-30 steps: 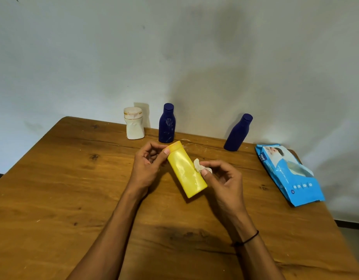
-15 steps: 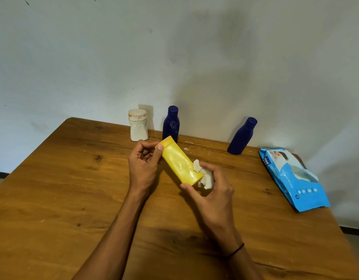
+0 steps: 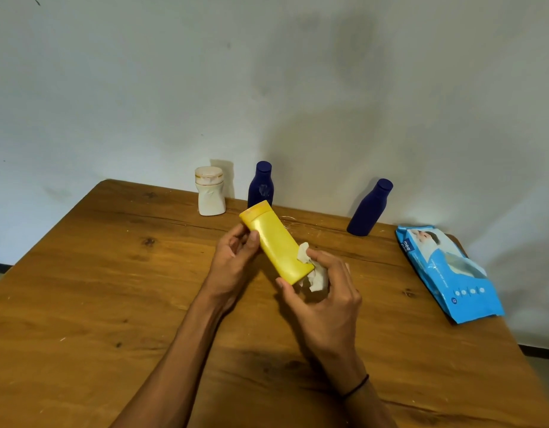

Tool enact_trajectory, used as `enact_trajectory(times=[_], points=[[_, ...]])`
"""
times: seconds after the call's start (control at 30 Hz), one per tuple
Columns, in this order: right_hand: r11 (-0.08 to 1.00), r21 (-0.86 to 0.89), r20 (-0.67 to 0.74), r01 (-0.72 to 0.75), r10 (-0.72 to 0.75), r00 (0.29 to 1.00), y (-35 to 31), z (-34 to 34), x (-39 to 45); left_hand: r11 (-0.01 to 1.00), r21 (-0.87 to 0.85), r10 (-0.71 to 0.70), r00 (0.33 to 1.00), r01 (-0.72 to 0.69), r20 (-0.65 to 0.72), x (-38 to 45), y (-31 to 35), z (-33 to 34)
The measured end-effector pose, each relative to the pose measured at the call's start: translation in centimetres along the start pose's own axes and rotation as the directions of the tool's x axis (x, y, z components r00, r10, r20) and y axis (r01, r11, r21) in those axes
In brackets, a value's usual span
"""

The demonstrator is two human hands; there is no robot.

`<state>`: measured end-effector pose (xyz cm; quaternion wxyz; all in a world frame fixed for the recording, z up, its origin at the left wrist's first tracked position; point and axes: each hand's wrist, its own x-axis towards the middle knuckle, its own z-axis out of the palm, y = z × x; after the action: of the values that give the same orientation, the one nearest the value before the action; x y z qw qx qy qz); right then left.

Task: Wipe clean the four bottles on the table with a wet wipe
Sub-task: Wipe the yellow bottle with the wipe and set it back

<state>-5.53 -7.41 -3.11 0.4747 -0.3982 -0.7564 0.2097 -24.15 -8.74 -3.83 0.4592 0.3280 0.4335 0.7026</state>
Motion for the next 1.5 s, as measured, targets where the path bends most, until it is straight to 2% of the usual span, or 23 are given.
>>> enact_trajectory(times=[0.07, 0.17, 0.27, 0.43, 0.57, 0.67, 0.73, 0.8, 1.0, 1.13, 1.23, 1.37, 1.43, 1.5], points=[[0.997, 0.068, -0.049, -0.022, 0.026, 0.998, -0.5, 0.1, -0.1, 0.996, -0.004, -0.089, 0.985, 0.090, 0.145, -0.5, -0.5, 0.2], [0.974, 0.213, -0.081, -0.076, 0.095, 0.992, -1.0, 0.3, -0.4, 0.992, 0.010, -0.126, 0.947, 0.128, 0.294, -1.2, -0.7, 0.8], [0.956, 0.281, -0.083, -0.082, 0.110, 0.990, -1.7, 0.4, -0.6, 0.974, -0.118, -0.147, 0.939, 0.191, 0.312, -1.5, -0.1, 1.2], [0.963, 0.270, -0.045, 0.010, 0.002, 0.999, -2.9, 0.2, -0.5, 0.902, -0.386, -0.053, 0.935, 0.196, 0.351, -1.3, 0.5, 0.3], [0.966, 0.251, -0.180, 0.053, -0.008, 0.984, -2.7, -0.6, 0.1, 0.820, -0.528, -0.077, 0.956, 0.222, 0.282, -1.0, 0.7, -0.7], [0.977, 0.200, -0.211, 0.078, -0.035, 0.977, -2.9, -1.9, 0.7, 0.783, -0.553, -0.105, 0.937, 0.284, 0.333, -1.0, 0.6, -0.9], [0.977, 0.177, -0.184, 0.117, -0.084, 0.979, -3.4, -2.5, 1.3, 0.772, -0.515, -0.145, 0.892, 0.372, 0.427, -1.3, 0.8, -0.6], [0.974, 0.150, -0.145, 0.172, -0.150, 0.978, -3.9, -2.5, 1.9, 0.795, -0.438, -0.212, 0.868, 0.421, 0.448, -1.6, 0.9, -0.1], [0.979, 0.015, -0.100, 0.204, -0.202, 0.974, -4.9, -0.6, 3.3, 0.774, -0.449, -0.312, 0.886, 0.446, 0.342, -1.8, 0.7, 0.4], [0.956, -0.117, 0.027, 0.268, -0.266, 0.964, -5.2, 1.0, 5.1, 0.779, -0.480, -0.330, 0.915, 0.403, 0.233, -1.7, 0.5, 0.8], [0.916, -0.158, 0.167, 0.369, -0.344, 0.924, -5.9, 1.3, 5.2, 0.689, -0.578, -0.344, 0.899, 0.438, 0.271, -1.5, -0.1, 0.5], [0.852, -0.116, 0.376, 0.510, -0.438, 0.817, -6.4, 1.3, 2.4, 0.541, -0.714, -0.295, 0.895, 0.445, 0.335, -1.5, 0.3, 0.3], [0.824, -0.078, 0.419, 0.562, -0.484, 0.768, -5.7, 1.1, 1.9, 0.495, -0.739, -0.301, 0.888, 0.458, 0.348, -1.7, 0.5, 0.4], [0.799, -0.100, 0.421, 0.593, -0.506, 0.752, -5.4, 0.9, 2.3, 0.484, -0.735, -0.313, 0.878, 0.476, 0.362, -1.8, 0.5, 0.6]])
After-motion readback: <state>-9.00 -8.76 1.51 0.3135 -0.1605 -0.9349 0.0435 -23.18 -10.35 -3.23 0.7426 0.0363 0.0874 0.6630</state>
